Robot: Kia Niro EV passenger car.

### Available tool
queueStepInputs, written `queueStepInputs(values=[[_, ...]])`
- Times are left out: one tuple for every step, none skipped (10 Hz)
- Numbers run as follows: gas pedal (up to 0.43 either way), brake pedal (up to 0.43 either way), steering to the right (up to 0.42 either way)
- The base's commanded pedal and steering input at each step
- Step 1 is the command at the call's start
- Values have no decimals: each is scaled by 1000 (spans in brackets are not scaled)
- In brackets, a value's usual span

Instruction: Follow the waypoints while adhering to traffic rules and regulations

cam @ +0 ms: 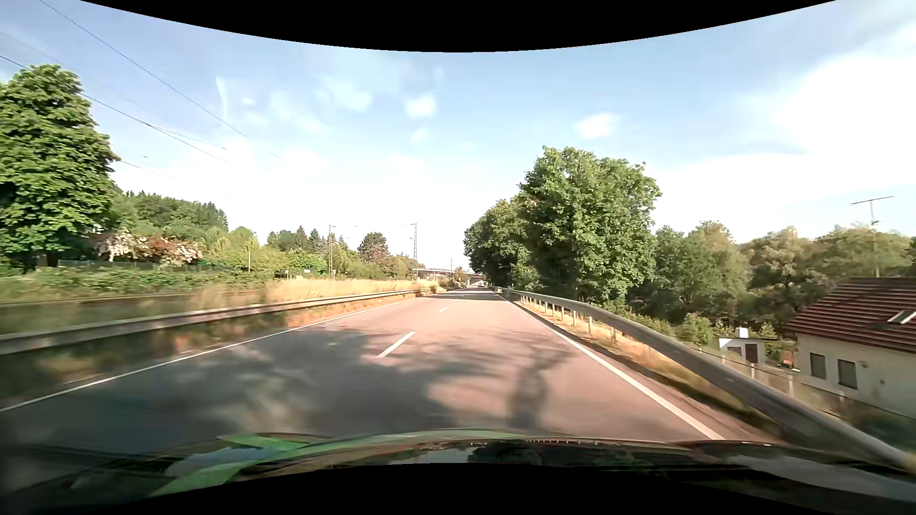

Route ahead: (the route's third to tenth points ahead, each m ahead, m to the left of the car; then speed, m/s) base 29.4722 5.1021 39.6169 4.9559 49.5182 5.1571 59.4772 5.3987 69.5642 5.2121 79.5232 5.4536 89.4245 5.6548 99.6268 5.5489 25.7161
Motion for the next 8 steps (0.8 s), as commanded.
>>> queueStepInputs(values=[[169, 0, -3], [169, 0, -3], [169, 0, -3], [169, 0, -3], [189, 0, -3], [209, 0, -3], [240, 0, -3], [248, 0, -3]])
